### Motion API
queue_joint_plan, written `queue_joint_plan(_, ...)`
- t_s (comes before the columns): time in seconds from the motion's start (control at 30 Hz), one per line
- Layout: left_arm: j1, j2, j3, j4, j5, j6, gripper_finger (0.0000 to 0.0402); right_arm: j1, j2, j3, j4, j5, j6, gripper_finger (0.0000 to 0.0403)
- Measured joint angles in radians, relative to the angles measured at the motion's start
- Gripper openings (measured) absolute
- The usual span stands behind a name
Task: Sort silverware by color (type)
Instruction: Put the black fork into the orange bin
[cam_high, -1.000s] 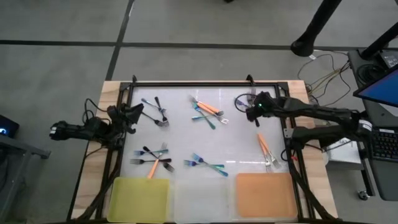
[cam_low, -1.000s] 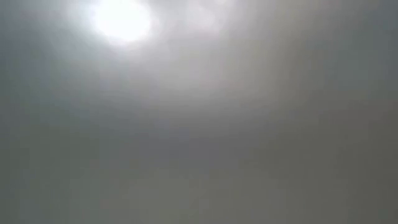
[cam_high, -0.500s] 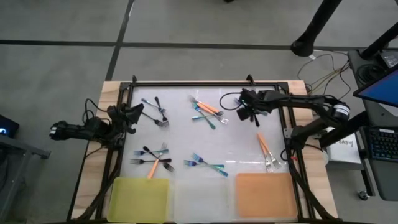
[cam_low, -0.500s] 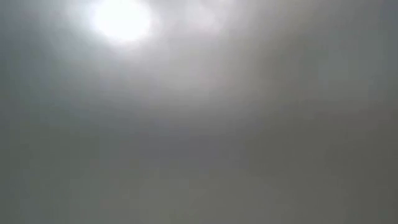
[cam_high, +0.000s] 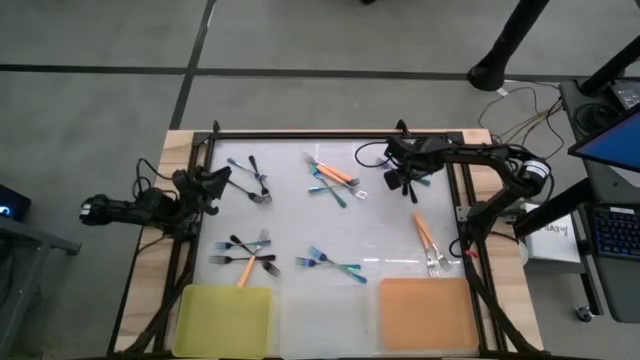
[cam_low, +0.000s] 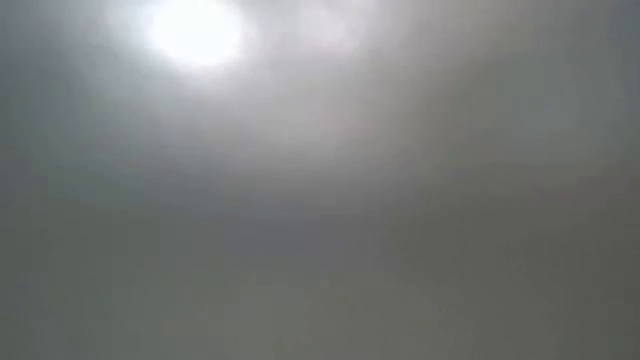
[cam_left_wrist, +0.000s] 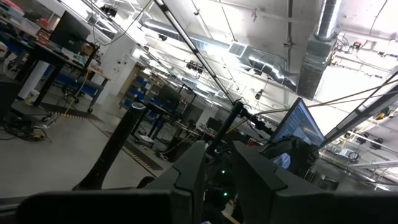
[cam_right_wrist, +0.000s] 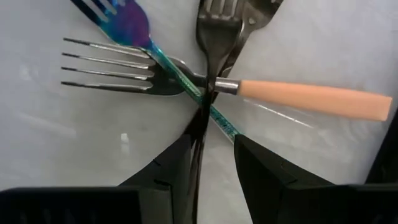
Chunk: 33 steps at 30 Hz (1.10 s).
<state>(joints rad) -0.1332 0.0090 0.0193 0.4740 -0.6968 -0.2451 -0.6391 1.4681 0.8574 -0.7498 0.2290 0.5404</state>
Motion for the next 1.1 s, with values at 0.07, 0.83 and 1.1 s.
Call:
queue_joint_plan(0.07, 0.000, 0.000, 0.000, 0.000, 0.000, 0.000, 0.0062, 0.001, 0.007, 0.000, 0.000, -0.005, 0.008, 0.0114)
queue_joint_plan(0.83, 0.000, 0.000, 0.000, 0.000, 0.000, 0.000, 0.0062, -0.016, 0.074, 0.000, 0.005, -0.094, -0.048, 0.0087)
queue_joint_plan(1.1, 0.000, 0.000, 0.000, 0.000, 0.000, 0.000, 0.0062, -0.050, 0.029, -0.005, 0.000, -0.113, -0.062, 0.0092)
